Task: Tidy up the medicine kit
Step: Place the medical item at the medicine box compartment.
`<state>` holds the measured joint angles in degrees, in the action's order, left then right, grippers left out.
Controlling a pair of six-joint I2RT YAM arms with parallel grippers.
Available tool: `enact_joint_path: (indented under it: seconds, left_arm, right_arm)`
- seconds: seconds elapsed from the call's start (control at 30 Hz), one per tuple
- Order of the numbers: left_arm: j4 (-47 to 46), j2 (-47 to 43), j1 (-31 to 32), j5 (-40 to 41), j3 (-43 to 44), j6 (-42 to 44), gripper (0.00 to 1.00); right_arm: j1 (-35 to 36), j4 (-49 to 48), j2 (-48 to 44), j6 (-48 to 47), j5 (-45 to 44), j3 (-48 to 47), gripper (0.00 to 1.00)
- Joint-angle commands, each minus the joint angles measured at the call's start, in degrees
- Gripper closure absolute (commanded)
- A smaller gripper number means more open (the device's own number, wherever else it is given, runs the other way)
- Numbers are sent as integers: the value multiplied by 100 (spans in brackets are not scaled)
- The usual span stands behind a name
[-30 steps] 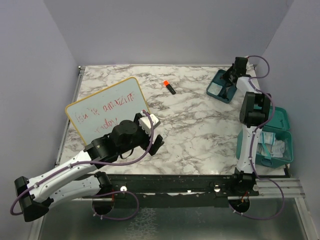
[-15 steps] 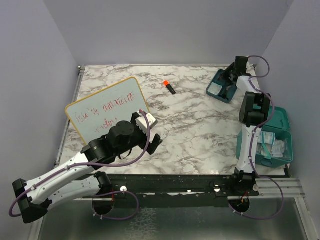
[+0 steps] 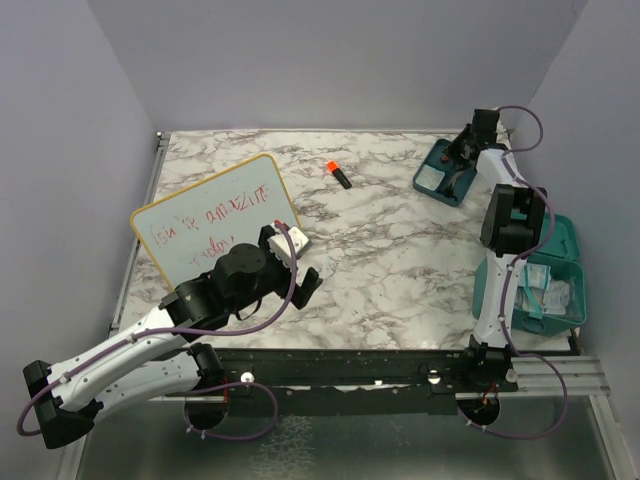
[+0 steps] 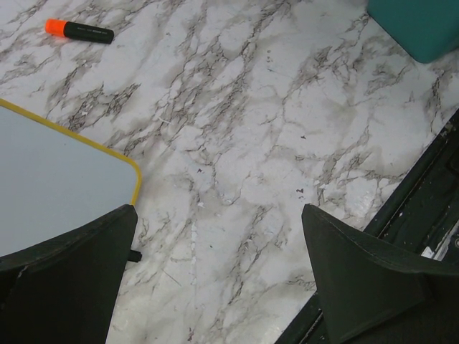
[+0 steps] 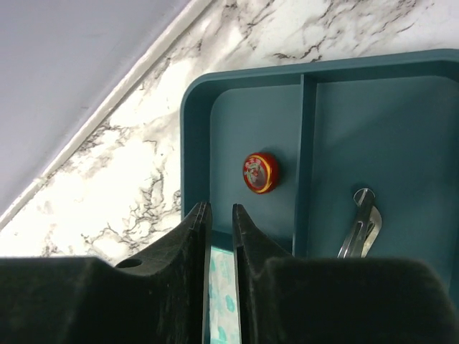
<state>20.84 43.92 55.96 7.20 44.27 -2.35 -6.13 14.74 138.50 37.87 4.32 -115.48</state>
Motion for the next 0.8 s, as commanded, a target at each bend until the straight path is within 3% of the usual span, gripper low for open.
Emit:
enact_joint_path:
  seconds: [0.0, 0.33, 0.77]
  left_arm:
    - [-34, -99, 2, 166, -68, -11, 1]
    - [-44, -48, 2, 259, -92, 15, 1]
    - [-36, -63, 2, 299, -120, 0, 1]
  right_arm:
    - [-45, 113, -332, -356, -146, 53, 78]
    - [-37, 530, -785, -809, 34, 229, 71]
    - [-21, 1203, -3226, -1187, -406, 2700, 66]
